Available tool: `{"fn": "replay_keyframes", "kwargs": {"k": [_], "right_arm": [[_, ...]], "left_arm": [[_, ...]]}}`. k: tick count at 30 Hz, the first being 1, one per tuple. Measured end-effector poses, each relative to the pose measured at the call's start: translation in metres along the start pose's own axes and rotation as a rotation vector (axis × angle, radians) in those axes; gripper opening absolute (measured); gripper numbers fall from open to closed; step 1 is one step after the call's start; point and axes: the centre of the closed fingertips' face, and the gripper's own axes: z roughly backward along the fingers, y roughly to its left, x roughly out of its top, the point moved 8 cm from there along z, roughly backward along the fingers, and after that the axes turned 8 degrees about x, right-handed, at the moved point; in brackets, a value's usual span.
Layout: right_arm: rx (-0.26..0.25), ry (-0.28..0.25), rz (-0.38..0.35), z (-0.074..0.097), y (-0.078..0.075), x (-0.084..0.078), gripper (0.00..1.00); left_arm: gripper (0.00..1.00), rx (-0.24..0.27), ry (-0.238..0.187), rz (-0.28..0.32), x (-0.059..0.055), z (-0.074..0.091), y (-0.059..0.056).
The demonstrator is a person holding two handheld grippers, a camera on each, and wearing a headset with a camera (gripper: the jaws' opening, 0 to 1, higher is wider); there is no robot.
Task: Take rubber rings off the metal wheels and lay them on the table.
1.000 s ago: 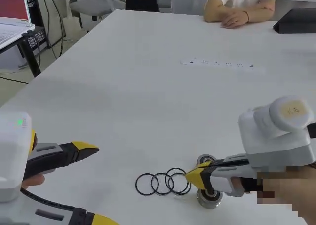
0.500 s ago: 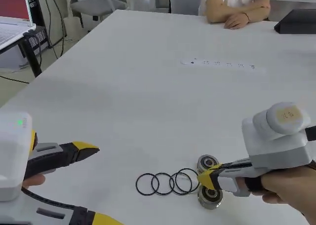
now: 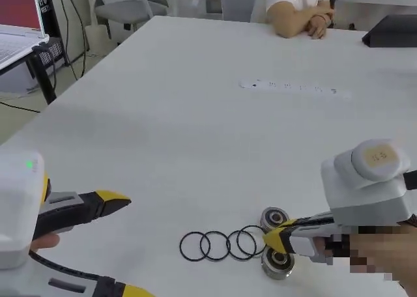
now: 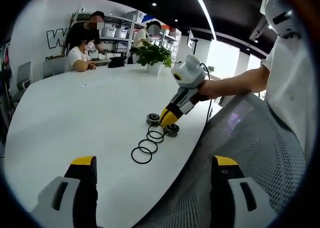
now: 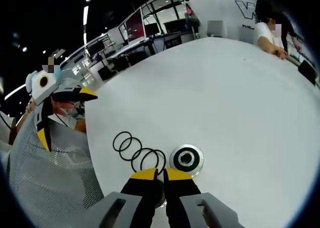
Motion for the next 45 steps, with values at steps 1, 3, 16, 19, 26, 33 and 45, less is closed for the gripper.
{"fn": "replay_keyframes", "kwargs": {"k": [1, 3, 16, 19, 26, 33, 45], "right_arm": [[0.001, 0.002, 0.004, 0.000, 0.000, 0.000, 0.02], [0.000, 0.007, 0.008, 0.001, 0.000, 0.000, 0.02], [0.001, -0.048, -0.008, 0.013, 0.001, 0.009, 0.04], [0.014, -0.069, -0.011, 0.016, 0.004, 0.013, 0.04], [0.012, -0.060, 0.065, 0.020, 0.013, 0.018, 0.07], [0.050, -0.081, 0.098, 0.026, 0.024, 0.026, 0.18], [0.108, -0.106, 0.193, 0.049, 0.043, 0.043, 0.40]], "left_arm": [[0.93, 0.000, 0.001, -0.001, 0.000, 0.000, 0.000], [0.93, -0.002, 0.004, -0.001, 0.000, 0.000, 0.000], [0.93, -0.011, 0.016, -0.010, 0.000, -0.001, -0.001], [0.94, -0.014, 0.014, -0.011, 0.000, -0.001, -0.001], [0.94, -0.024, 0.014, -0.017, 0.000, -0.002, -0.002], [0.95, -0.030, 0.015, -0.023, 0.000, -0.003, -0.002], [0.97, -0.050, 0.006, -0.034, 0.004, -0.004, -0.002]]}}
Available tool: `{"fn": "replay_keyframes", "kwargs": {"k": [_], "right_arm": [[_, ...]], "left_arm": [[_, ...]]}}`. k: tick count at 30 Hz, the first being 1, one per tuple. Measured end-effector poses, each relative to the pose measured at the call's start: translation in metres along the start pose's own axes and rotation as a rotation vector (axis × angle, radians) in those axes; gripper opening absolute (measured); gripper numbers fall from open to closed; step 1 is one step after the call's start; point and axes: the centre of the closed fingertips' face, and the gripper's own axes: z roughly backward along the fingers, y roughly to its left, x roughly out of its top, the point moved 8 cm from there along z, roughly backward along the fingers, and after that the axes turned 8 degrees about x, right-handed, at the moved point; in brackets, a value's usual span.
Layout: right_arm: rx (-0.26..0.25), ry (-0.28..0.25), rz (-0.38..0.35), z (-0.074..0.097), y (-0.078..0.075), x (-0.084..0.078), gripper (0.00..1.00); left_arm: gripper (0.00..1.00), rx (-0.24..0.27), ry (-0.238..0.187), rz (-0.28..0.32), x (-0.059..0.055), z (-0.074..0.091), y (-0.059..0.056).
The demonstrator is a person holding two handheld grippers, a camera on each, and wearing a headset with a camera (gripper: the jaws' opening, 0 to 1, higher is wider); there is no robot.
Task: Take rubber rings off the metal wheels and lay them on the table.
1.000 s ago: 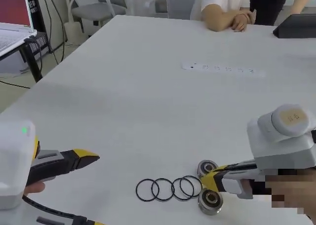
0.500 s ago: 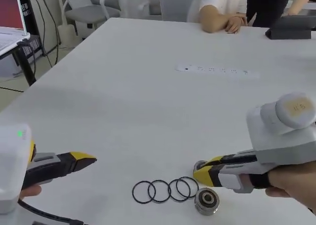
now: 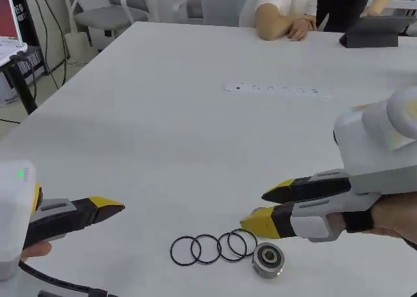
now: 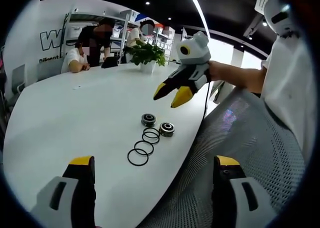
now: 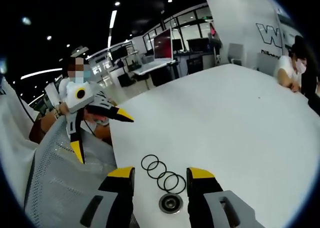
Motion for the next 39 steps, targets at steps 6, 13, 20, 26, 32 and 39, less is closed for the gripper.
{"fn": "replay_keyframes", "kwargs": {"k": [6, 13, 20, 26, 32, 39], "right_arm": [[-0.003, -0.019, 0.049, 0.010, 0.006, 0.004, 0.52], [-0.016, -0.065, 0.101, 0.031, 0.011, 0.007, 0.64], [-0.056, -0.147, 0.110, 0.056, 0.009, 0.004, 0.72], [-0.080, -0.230, 0.068, 0.073, 0.006, -0.007, 0.77], [-0.115, -0.250, 0.050, 0.082, 0.004, -0.026, 0.83], [-0.134, -0.284, 0.018, 0.084, 0.003, -0.043, 0.90]], "left_arm": [[0.99, -0.002, -0.006, 0.000, 0.001, 0.000, 0.001], [0.99, -0.001, -0.015, 0.000, 0.002, 0.001, 0.002], [0.99, 0.003, -0.031, 0.007, 0.003, 0.004, 0.003], [0.99, 0.011, -0.036, 0.014, 0.003, 0.006, 0.003], [0.99, 0.022, -0.038, 0.020, 0.001, 0.009, 0.003], [0.99, 0.031, -0.036, 0.027, 0.000, 0.011, 0.003]]}}
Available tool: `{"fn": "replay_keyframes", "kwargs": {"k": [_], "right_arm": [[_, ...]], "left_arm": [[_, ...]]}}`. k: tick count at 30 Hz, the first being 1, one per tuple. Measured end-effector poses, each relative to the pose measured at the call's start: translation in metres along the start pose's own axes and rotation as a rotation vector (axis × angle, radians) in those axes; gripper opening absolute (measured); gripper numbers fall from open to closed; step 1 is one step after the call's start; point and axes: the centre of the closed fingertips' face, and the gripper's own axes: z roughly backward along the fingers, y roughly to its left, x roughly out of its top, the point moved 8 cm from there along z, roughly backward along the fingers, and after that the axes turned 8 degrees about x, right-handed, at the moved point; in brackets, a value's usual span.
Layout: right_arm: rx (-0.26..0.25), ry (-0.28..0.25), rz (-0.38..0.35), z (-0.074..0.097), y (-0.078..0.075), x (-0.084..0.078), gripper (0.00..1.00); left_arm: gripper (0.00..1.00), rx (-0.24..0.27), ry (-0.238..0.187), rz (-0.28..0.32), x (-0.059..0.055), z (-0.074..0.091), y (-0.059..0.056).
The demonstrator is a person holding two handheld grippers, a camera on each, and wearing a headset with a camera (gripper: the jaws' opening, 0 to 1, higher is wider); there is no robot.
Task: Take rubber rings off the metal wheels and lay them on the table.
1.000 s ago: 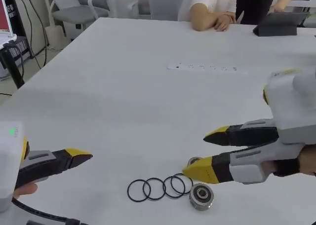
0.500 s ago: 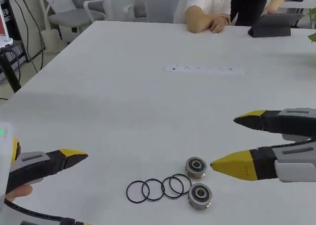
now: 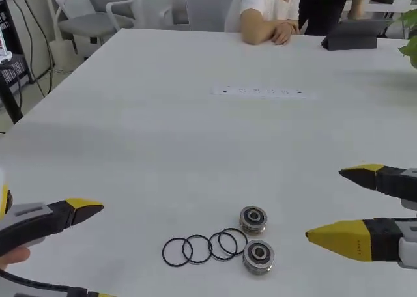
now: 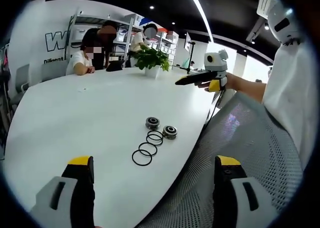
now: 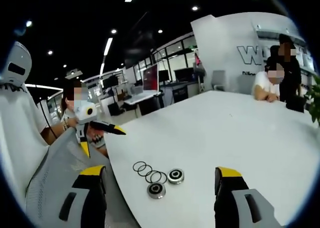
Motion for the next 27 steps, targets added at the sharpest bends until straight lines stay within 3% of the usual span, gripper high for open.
{"fn": "replay_keyframes", "kwargs": {"k": [12, 17, 27], "right_arm": [[-0.058, 0.060, -0.058, 0.012, -0.005, -0.032, 0.93], [-0.071, 0.108, -0.081, 0.013, -0.003, -0.046, 0.93], [-0.095, 0.169, -0.111, 0.015, -0.001, -0.061, 0.91]], "left_arm": [[0.99, 0.001, 0.013, 0.004, -0.002, -0.002, -0.001], [0.99, -0.004, 0.025, 0.000, -0.003, -0.003, -0.003], [0.99, 0.001, 0.026, 0.004, -0.003, -0.003, -0.005]]}}
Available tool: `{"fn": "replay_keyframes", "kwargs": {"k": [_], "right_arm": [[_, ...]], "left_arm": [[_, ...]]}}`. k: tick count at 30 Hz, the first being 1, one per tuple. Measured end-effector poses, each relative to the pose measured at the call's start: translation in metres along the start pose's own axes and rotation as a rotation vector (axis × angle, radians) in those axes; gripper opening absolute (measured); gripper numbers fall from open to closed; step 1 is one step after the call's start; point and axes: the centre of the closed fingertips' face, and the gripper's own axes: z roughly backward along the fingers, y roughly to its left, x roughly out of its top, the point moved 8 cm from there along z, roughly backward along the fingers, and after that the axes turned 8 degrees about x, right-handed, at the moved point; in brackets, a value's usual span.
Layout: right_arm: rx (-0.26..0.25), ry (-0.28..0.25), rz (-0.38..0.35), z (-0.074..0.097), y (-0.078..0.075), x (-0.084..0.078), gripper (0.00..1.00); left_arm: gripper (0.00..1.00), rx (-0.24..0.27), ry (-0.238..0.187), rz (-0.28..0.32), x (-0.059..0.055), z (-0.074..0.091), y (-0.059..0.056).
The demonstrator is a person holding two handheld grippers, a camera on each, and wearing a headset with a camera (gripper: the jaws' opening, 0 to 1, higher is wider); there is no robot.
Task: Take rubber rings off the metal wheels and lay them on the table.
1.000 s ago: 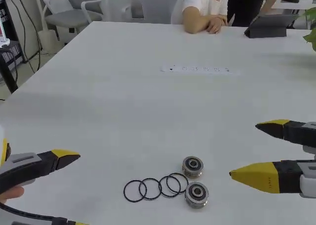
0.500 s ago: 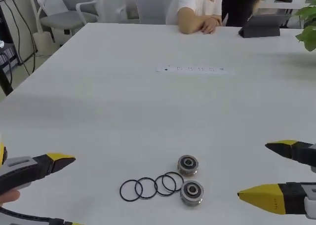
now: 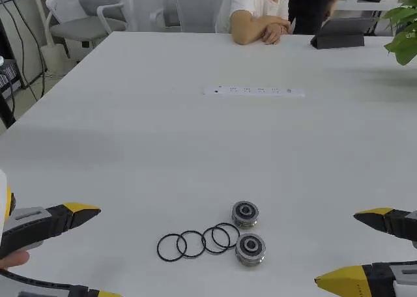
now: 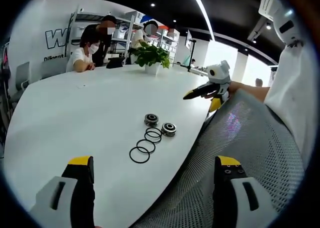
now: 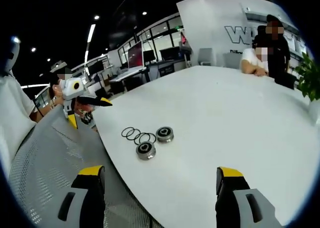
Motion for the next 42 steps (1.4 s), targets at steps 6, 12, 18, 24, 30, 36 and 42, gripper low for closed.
{"fn": "replay_keyframes", "kwargs": {"k": [6, 12, 18, 24, 30, 36, 42], "right_arm": [[-0.005, 0.033, -0.009, 0.000, 0.003, -0.007, 0.90], [-0.011, 0.063, -0.008, 0.001, 0.004, -0.011, 0.89], [-0.017, 0.089, -0.014, 0.001, 0.005, -0.014, 0.88], [-0.026, 0.089, -0.025, 0.002, 0.005, -0.016, 0.86], [-0.036, 0.082, -0.065, 0.003, 0.004, -0.019, 0.84], [-0.045, 0.081, -0.078, 0.004, 0.004, -0.021, 0.83], [-0.045, 0.091, -0.091, 0.004, 0.003, -0.024, 0.81]], "left_arm": [[0.99, 0.001, 0.003, -0.001, -0.001, 0.000, 0.001], [0.99, 0.008, -0.003, 0.006, -0.001, -0.001, 0.002], [0.99, 0.009, 0.006, 0.010, -0.002, -0.001, 0.001], [0.99, 0.012, 0.011, 0.027, -0.003, 0.000, 0.001], [0.99, 0.008, 0.002, 0.059, -0.004, 0.000, 0.001], [0.99, -0.002, -0.013, 0.105, -0.006, 0.000, 0.000], [0.99, 0.012, -0.022, 0.116, -0.005, 0.001, 0.000]]}}
